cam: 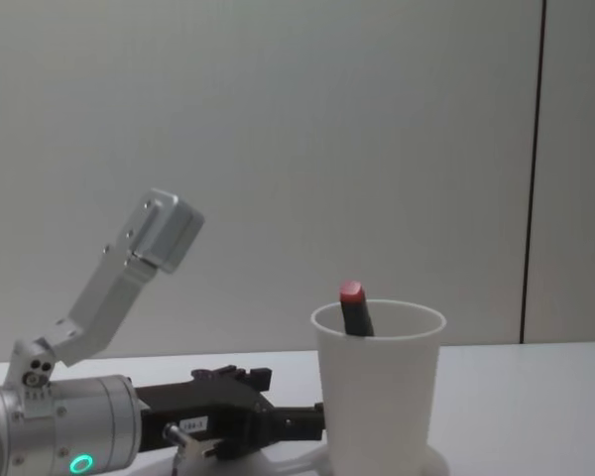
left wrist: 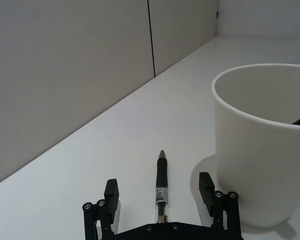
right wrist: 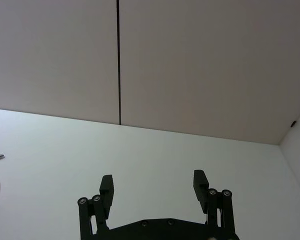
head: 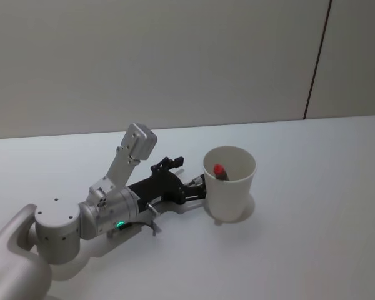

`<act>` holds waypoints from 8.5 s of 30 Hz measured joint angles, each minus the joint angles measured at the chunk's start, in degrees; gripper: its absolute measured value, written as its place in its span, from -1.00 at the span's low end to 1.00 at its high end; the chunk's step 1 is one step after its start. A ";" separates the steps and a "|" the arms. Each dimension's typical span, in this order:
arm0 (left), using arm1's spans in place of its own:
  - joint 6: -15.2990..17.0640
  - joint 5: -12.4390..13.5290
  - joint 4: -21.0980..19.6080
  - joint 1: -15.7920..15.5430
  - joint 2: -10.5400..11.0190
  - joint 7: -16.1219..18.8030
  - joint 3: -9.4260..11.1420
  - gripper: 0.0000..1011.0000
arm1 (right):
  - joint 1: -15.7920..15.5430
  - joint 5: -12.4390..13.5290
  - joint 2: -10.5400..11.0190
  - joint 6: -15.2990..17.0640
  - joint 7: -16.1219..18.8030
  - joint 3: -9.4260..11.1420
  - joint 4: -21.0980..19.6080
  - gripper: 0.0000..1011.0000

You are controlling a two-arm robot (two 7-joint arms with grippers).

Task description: Place the pen into the pen holder.

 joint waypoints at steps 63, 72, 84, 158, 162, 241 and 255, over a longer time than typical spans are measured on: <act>5.44 3.31 2.04 -2.25 -1.11 -0.99 0.88 0.14 | 0.00 0.00 0.00 0.00 0.00 0.00 0.00 0.98; 5.52 3.44 2.07 -2.28 -1.10 -0.89 0.88 -0.43 | 0.00 0.00 0.00 0.00 0.00 0.00 0.00 0.98; 5.55 3.48 2.12 -2.27 -1.10 -0.86 0.88 -0.72 | 0.00 0.00 0.00 0.00 0.00 0.00 0.00 0.98; -5.77 -7.04 -20.77 4.73 9.88 1.13 -7.80 -0.72 | 0.00 0.00 0.00 0.00 0.00 0.00 0.00 0.98; -2.88 -5.21 -21.29 4.29 8.89 1.21 -6.79 -0.72 | 0.00 0.00 0.00 0.00 0.00 0.00 0.00 0.98; -22.88 -13.95 5.15 -8.05 0.39 -6.75 -6.61 -0.72 | 30.02 10.47 -25.16 12.73 -3.05 -18.20 2.92 0.98; -11.79 -10.99 -4.78 -4.04 2.07 4.68 -6.27 -0.72 | 32.00 8.23 -27.80 11.46 -2.41 -20.22 4.11 0.98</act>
